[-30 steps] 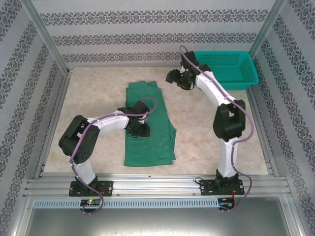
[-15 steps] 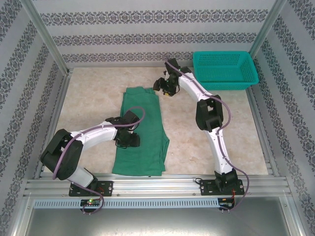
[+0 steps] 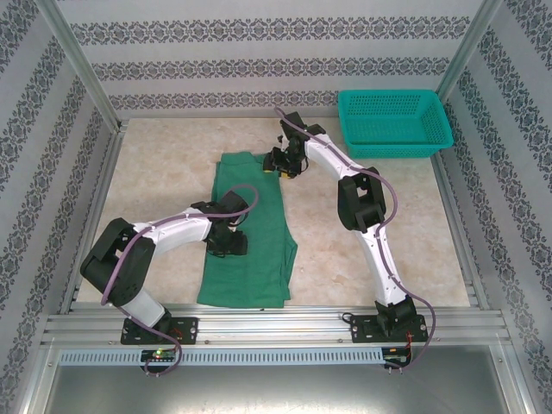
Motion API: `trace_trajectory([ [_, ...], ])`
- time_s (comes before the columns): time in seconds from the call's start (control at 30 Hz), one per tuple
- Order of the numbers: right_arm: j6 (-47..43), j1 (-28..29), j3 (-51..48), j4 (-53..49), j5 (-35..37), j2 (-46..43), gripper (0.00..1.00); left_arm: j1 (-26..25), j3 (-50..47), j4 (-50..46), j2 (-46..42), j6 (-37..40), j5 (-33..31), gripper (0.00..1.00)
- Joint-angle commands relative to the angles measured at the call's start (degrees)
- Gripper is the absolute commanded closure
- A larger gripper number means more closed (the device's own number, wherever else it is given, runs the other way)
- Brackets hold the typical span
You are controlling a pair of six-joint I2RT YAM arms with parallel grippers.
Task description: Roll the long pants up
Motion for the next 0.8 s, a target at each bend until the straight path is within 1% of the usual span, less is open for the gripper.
trace_trajectory([
  [0.0, -0.84, 0.14, -1.81, 0.02, -1.08, 0.26, 0.7, -0.11, 1.0, 2.0, 2.13, 1.18, 0.92, 0.57],
  [0.03, -0.73, 0.14, -2.02, 0.26, -1.18, -0.11, 0.82, -0.06, 1.38, 1.86, 2.57, 1.4, 0.99, 0.57],
  [0.1, -0.61, 0.23, -2.79, 1.31, -1.34, -1.61, 0.98, -0.1, 2.03, 1.53, 3.11, 1.71, 0.91, 0.57],
  [0.13, -0.54, 0.35, -3.2, 1.81, -1.32, -2.55, 1.0, -0.07, 2.22, 1.53, 3.3, 1.78, 0.89, 0.58],
  [0.23, -0.58, 1.31, -3.39, 3.23, -1.98, -4.78, 1.0, -0.11, 2.58, 1.9, 3.9, 1.74, 1.12, 0.58],
  [0.4, -1.45, 5.47, 1.31, 1.0, -2.49, -5.18, 1.0, -0.09, 2.5, 2.81, 4.97, 1.33, 1.31, 0.59],
  [0.6, -3.06, 10.87, 2.69, -0.64, 1.92, -7.56, 1.0, -0.06, 2.02, 3.26, 5.16, 0.85, 0.85, 0.6],
  [0.7, -3.05, 11.0, 1.38, -1.06, 5.21, -9.19, 1.0, -0.05, 2.15, 3.19, 5.47, 1.01, 0.81, 0.6],
  [0.77, -2.49, 9.52, 0.31, -1.09, 5.58, -9.53, 1.0, -0.05, 2.28, 3.31, 5.68, 1.19, 1.19, 0.62],
])
